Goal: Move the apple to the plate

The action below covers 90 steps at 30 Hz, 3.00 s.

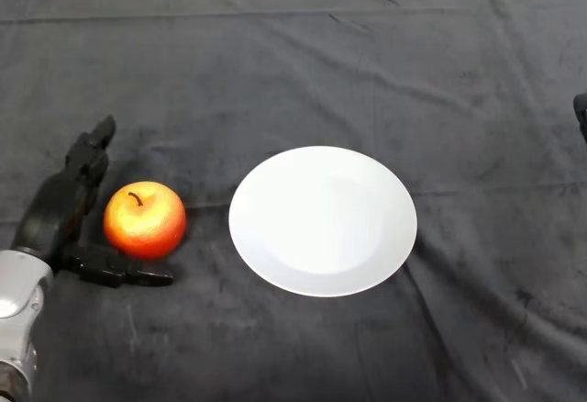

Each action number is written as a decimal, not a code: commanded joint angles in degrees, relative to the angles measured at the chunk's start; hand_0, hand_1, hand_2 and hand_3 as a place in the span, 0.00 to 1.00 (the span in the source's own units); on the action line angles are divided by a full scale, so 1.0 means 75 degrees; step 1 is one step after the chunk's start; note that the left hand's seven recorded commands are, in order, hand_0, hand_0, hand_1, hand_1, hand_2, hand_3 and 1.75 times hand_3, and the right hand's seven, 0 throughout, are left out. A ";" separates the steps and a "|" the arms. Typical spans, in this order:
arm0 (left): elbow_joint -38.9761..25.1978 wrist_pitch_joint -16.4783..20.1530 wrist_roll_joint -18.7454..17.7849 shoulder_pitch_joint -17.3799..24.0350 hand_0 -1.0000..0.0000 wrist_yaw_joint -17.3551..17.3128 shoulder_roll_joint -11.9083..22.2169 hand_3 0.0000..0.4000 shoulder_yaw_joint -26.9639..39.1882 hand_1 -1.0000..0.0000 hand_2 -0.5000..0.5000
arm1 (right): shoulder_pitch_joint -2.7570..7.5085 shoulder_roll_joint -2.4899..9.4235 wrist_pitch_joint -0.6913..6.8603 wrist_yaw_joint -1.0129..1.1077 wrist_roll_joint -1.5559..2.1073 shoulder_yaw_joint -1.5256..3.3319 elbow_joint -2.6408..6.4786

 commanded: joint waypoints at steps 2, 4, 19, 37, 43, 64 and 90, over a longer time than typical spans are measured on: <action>0.0228 -0.0079 0.0185 -0.0372 0.00 0.0127 0.0050 1.00 -0.0179 0.00 0.50 | -0.0140 -0.0191 -0.0072 -0.0011 0.0087 -0.0080 -0.0044; 0.0215 -0.0110 0.0202 -0.0383 0.00 0.0199 0.0071 1.00 -0.0180 0.00 0.50 | -0.0140 -0.0191 -0.0072 -0.0011 0.0087 -0.0080 -0.0044; 0.0068 -0.0475 0.0175 -0.0557 0.00 0.0557 0.0185 1.00 -0.0093 0.00 0.50 | -0.0140 -0.0191 -0.0072 -0.0011 0.0086 -0.0080 -0.0044; -0.0345 -0.1873 -0.0603 -0.0643 0.00 0.0134 -0.0587 1.00 0.0135 0.00 0.50 | -0.0143 -0.0193 -0.0072 -0.0010 0.0087 -0.0082 -0.0039; -0.0385 -0.2131 -0.0824 -0.0758 0.00 -0.0211 -0.0889 1.00 0.0016 0.00 0.50 | -0.0144 -0.0195 -0.0072 -0.0009 0.0087 -0.0083 -0.0035; 0.0116 -0.2529 -0.1027 -0.0975 0.00 -0.0958 -0.1513 1.00 -0.1213 0.00 0.50 | -0.0153 -0.0203 -0.0074 -0.0001 0.0088 -0.0088 -0.0013; 0.0411 -0.2042 0.0407 -0.0949 0.27 0.0217 -0.1169 0.73 -0.2900 0.33 0.47 | -0.0159 -0.0209 -0.0078 0.0006 0.0087 -0.0093 0.0003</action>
